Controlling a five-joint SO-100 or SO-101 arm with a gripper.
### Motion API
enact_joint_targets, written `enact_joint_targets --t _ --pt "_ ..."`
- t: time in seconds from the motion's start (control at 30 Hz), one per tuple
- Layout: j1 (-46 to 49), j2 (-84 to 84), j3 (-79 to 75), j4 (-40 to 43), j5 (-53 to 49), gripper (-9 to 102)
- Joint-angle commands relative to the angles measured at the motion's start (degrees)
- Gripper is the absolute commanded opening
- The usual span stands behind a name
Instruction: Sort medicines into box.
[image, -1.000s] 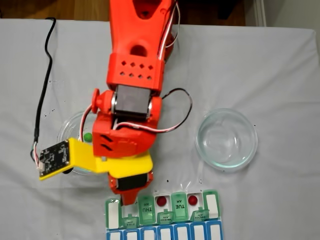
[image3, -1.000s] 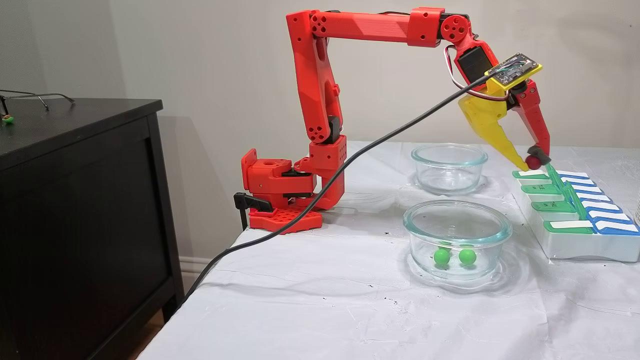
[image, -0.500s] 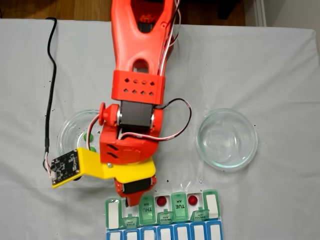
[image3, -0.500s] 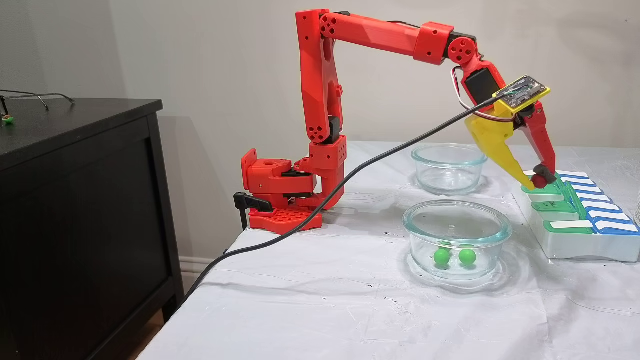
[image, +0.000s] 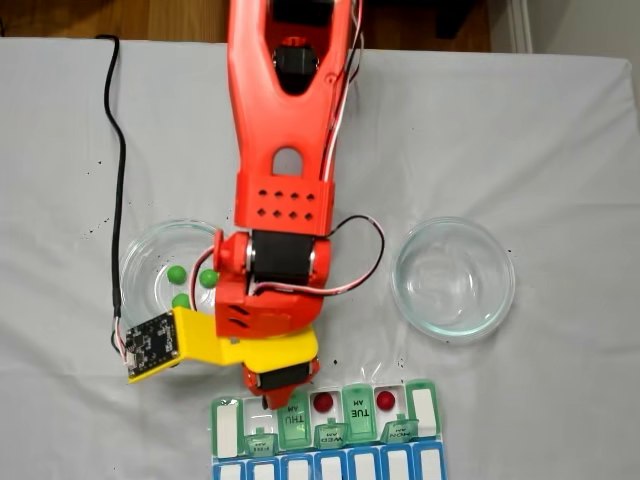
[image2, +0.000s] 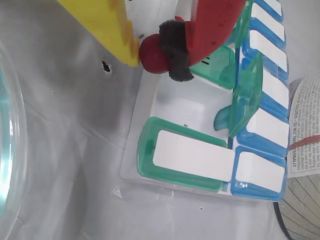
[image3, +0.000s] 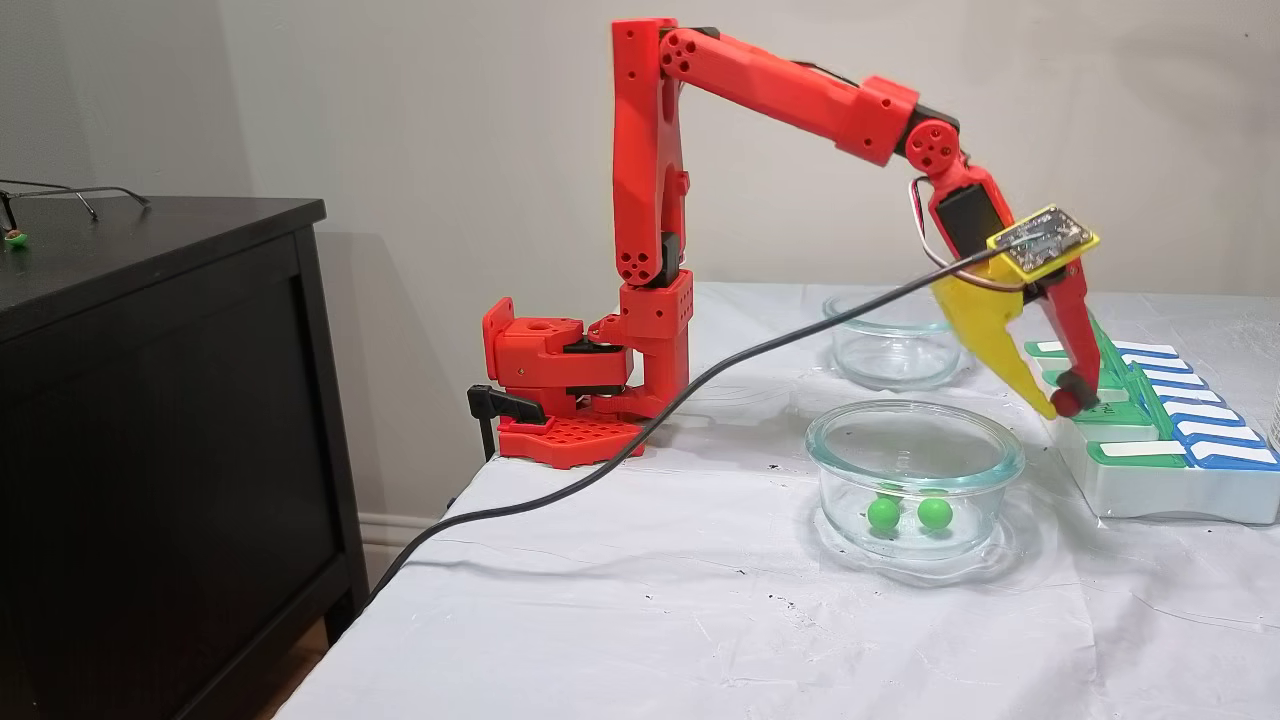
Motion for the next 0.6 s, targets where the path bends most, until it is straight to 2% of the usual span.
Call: enact_joint_targets --t 0.0,0.57 --pt "0.09 0.44 -6.33 -3.16 0.88 0" --pt "2.02 -3.34 -14.06 -0.88 0.62 0"
